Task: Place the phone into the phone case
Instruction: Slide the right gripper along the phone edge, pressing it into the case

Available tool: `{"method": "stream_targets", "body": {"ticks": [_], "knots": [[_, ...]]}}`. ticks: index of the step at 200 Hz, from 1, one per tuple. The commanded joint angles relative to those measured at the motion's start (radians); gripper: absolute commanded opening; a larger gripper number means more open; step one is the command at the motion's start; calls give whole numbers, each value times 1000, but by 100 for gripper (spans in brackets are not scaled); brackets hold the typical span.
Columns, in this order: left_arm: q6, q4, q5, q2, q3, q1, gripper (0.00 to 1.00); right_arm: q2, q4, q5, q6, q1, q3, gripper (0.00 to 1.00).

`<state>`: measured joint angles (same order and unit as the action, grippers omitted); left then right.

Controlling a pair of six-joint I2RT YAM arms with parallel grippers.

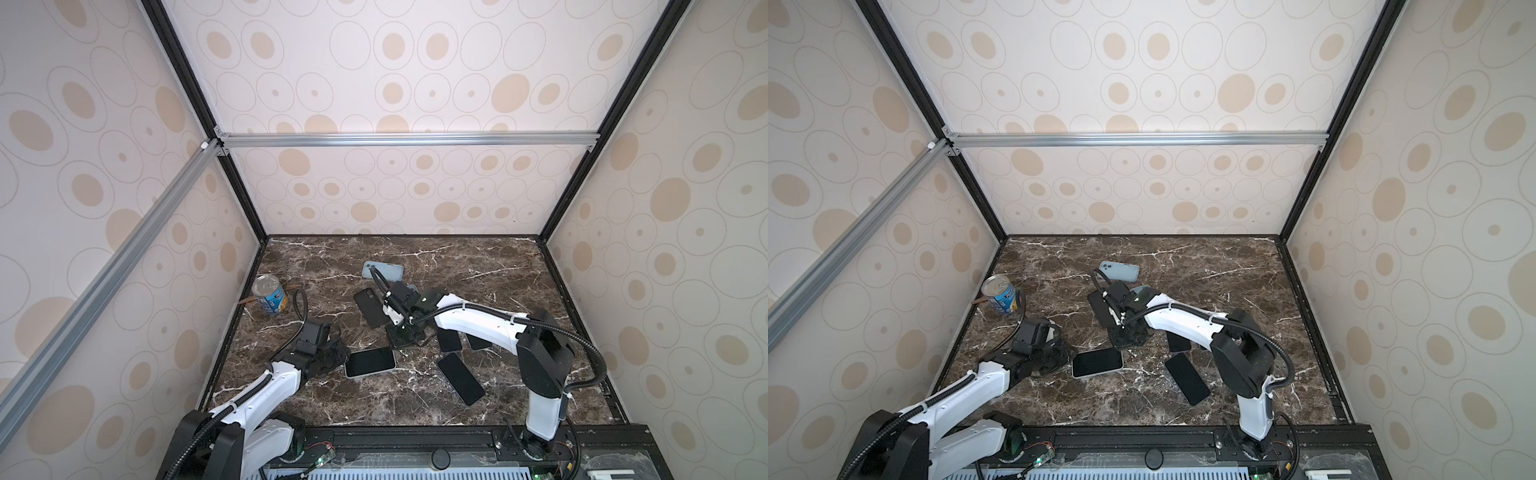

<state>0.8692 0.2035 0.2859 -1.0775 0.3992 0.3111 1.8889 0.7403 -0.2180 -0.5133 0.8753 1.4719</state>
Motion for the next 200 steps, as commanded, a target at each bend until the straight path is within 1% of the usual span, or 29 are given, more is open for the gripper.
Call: {"method": "stream_targets", "body": {"ticks": [1, 46, 82, 98, 132, 178, 200], "knots": [[-24, 15, 5, 4, 15, -6, 28, 15, 35, -40, 35, -36, 7, 22], [-26, 53, 8, 29, 0, -8, 28, 79, -7, -116, 40, -59, 19, 22], [-26, 71, 11, 36, -5, -8, 29, 103, -39, -143, 39, -59, 23, 23], [-25, 72, 14, 41, -18, -8, 30, 120, -28, -143, 43, -59, 34, 25], [-35, 61, 21, 27, -44, -10, 30, 159, -41, -140, 39, -60, 27, 26], [-35, 15, 44, 0, -63, -10, 27, 187, -70, -129, 20, -59, 28, 25], [-44, 3, 45, -14, -62, -10, 24, 197, -71, -125, 22, -61, 25, 24]]}}
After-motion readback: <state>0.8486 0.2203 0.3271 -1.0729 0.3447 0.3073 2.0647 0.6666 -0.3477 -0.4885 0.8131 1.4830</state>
